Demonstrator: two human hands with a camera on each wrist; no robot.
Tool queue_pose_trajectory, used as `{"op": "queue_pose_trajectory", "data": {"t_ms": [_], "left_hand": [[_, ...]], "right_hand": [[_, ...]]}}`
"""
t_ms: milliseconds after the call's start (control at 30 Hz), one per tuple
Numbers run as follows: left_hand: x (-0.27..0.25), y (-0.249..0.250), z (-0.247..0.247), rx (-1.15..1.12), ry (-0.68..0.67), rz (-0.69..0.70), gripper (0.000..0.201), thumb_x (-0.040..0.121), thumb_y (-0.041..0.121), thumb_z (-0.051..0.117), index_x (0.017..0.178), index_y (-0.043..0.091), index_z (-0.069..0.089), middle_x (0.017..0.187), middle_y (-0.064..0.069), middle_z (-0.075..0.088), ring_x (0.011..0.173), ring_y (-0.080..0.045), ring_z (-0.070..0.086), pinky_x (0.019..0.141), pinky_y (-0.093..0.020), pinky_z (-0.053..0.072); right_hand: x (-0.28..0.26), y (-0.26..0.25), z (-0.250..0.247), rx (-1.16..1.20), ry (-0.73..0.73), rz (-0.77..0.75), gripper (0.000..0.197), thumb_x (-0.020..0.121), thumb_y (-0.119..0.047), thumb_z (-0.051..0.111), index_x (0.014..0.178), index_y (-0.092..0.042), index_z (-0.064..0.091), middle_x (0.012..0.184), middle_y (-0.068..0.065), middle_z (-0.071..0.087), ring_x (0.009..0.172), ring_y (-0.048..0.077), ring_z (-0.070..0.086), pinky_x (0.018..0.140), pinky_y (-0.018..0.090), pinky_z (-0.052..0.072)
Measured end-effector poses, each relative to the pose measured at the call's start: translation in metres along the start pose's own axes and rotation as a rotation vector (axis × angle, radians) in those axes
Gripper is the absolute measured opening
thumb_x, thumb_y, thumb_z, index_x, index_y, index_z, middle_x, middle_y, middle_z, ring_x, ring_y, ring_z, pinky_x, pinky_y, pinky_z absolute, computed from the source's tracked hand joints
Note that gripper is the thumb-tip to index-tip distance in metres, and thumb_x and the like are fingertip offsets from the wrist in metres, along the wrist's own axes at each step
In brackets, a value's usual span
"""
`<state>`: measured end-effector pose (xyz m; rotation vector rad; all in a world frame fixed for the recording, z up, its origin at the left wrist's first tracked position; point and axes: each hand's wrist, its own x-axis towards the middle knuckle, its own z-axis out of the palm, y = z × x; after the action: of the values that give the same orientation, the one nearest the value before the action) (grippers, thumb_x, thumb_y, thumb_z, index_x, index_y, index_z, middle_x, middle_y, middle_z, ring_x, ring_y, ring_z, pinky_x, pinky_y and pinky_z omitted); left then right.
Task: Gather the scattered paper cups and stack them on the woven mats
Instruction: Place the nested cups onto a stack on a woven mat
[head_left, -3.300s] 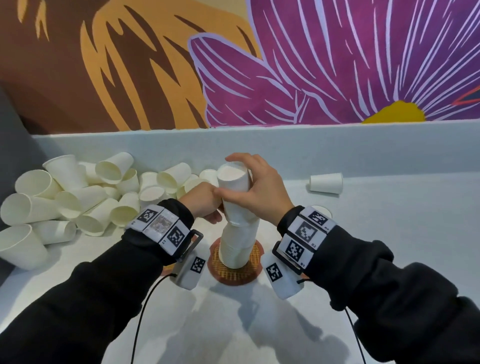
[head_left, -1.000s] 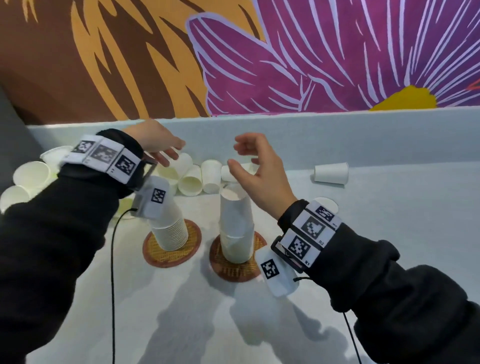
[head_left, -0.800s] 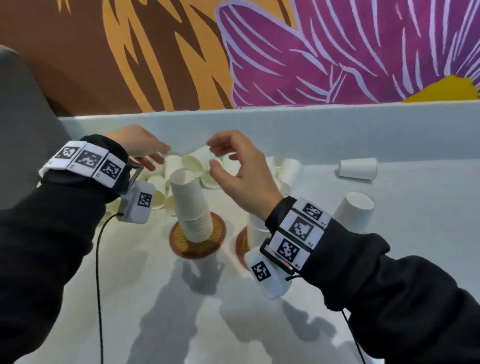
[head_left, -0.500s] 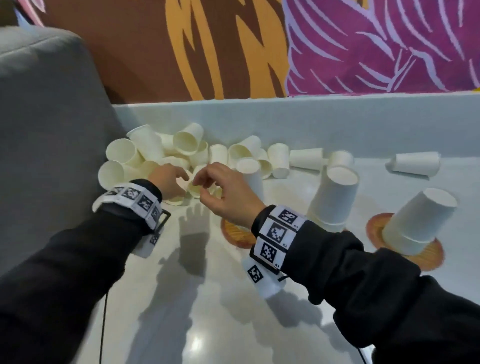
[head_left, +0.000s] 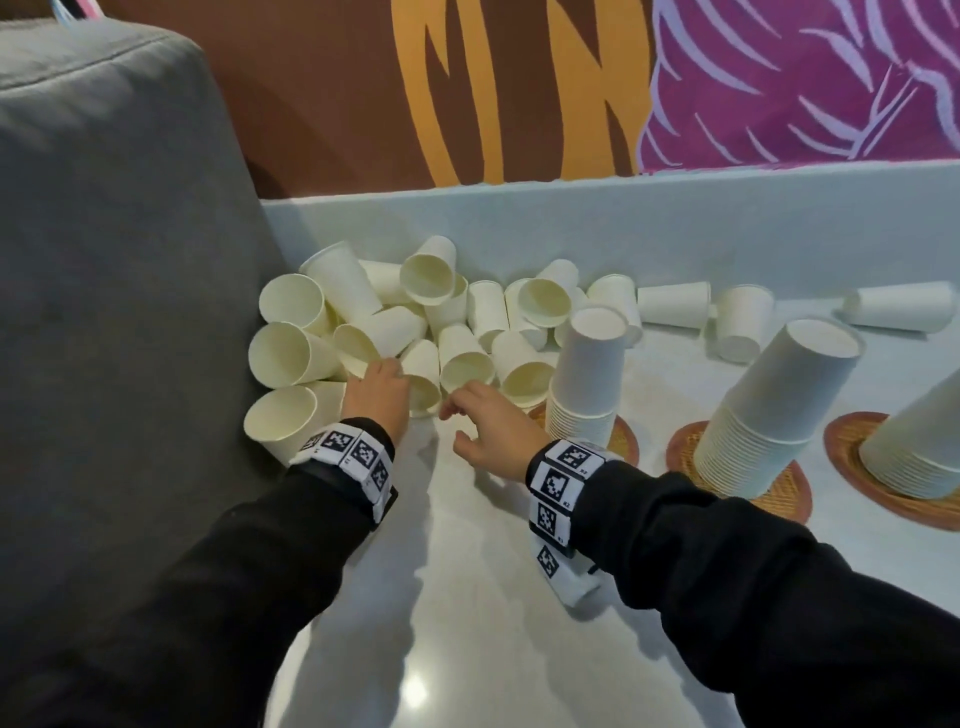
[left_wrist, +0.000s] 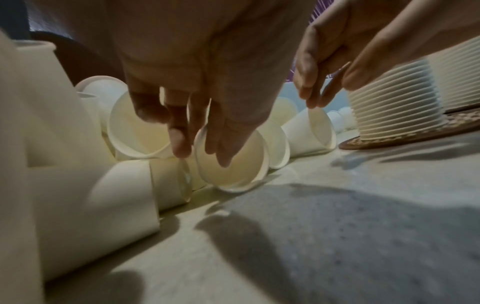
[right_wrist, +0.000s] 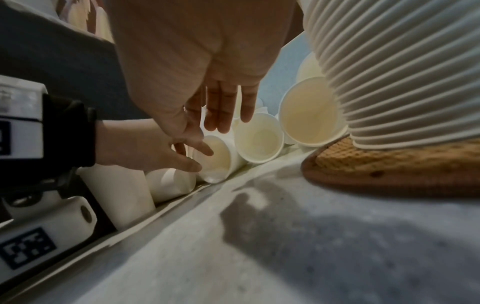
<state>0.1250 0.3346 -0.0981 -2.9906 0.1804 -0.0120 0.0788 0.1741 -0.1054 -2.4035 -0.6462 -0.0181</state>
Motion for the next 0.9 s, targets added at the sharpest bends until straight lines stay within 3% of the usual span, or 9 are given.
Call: {"op": "queue_pose_trajectory", "data": {"t_ms": [133,233,300,367,433,567,700,833,900], "left_hand": [[-0.001,-0.009,-0.005,-0.174,-0.037,-0.049,0.04,0.095,0.015,0.045,0.135,0.012,0.048,0.137,-0.008,0.047,0.123,-0.029,0.046,0.097,-0.04,0.041],[-0.012,-0.016,-0.019,-0.423,0.106,-0.091,0.031,0.09,0.03,0.05,0.097,0.01,0.072,0.096,-0.01,0.069,0.092,-0.028,0.061,0.075,-0.034,0.047],[-0.019,-0.019,-0.029,-0.683,0.141,-0.117,0.036,0.084,0.032,0.054,0.071,0.003,0.072,0.066,-0.011,0.067,0.064,-0.019,0.06,0.06,-0.027,0.043],[-0.023,-0.018,-0.038,-0.912,0.114,-0.11,0.03,0.085,0.022,0.057,0.067,0.004,0.072,0.057,-0.006,0.066,0.051,-0.003,0.056,0.057,-0.021,0.043],[-0.025,-0.015,-0.045,-0.933,0.142,-0.09,0.024,0.088,0.022,0.057,0.076,0.009,0.073,0.06,-0.001,0.066,0.057,0.001,0.059,0.065,-0.023,0.045],[-0.03,-0.02,-0.056,-0.506,0.302,-0.282,0.023,0.091,0.028,0.054,0.105,0.011,0.061,0.092,-0.007,0.065,0.095,-0.027,0.059,0.075,-0.034,0.044],[-0.037,-0.029,-0.06,-0.179,-0.054,-0.478,0.033,0.09,0.02,0.054,0.119,0.005,0.052,0.119,-0.015,0.058,0.112,-0.032,0.055,0.086,-0.039,0.046],[-0.049,-0.032,-0.047,-0.149,-0.198,-0.391,0.029,0.095,0.011,0.045,0.122,0.003,0.054,0.124,-0.016,0.059,0.115,-0.031,0.056,0.092,-0.038,0.045],[-0.056,-0.031,-0.051,-0.134,-0.167,-0.338,0.027,0.095,0.011,0.045,0.118,0.005,0.058,0.12,-0.015,0.062,0.111,-0.03,0.058,0.091,-0.036,0.045]], "right_hand": [[0.006,0.002,0.005,-0.028,0.049,0.047,0.047,0.081,-0.007,0.059,0.127,-0.009,0.049,0.129,0.008,0.044,0.119,0.023,0.045,0.101,0.032,0.038],[0.01,0.004,0.004,-0.004,0.127,0.041,0.074,0.075,-0.012,0.07,0.139,-0.011,0.035,0.14,0.009,0.038,0.129,0.024,0.037,0.11,0.036,0.033],[0.014,0.004,-0.001,0.044,0.119,0.064,0.091,0.07,-0.018,0.076,0.145,-0.013,0.025,0.145,0.007,0.035,0.133,0.021,0.033,0.113,0.033,0.027],[0.017,-0.001,-0.004,0.157,0.125,0.088,0.096,0.069,-0.021,0.079,0.145,-0.015,0.021,0.14,0.005,0.042,0.126,0.019,0.042,0.105,0.028,0.034],[0.019,-0.006,-0.006,0.266,0.173,0.152,0.091,0.068,-0.024,0.079,0.141,-0.017,0.026,0.126,0.0,0.051,0.112,0.015,0.051,0.089,0.023,0.041],[0.019,-0.007,-0.004,0.179,0.157,0.203,0.082,0.068,-0.028,0.079,0.135,-0.012,0.034,0.125,0.007,0.048,0.111,0.022,0.049,0.087,0.027,0.039],[0.013,-0.002,0.0,0.116,0.087,0.199,0.082,0.07,-0.026,0.078,0.136,-0.009,0.032,0.125,0.01,0.044,0.113,0.023,0.045,0.088,0.026,0.035],[0.006,0.001,0.003,0.16,0.041,0.227,0.084,0.067,-0.029,0.08,0.135,-0.014,0.033,0.125,0.008,0.047,0.114,0.025,0.048,0.096,0.04,0.044],[0.001,0.001,0.002,0.169,0.032,0.216,0.083,0.065,-0.03,0.081,0.134,-0.017,0.035,0.125,0.008,0.049,0.114,0.025,0.049,0.095,0.044,0.045]]}}
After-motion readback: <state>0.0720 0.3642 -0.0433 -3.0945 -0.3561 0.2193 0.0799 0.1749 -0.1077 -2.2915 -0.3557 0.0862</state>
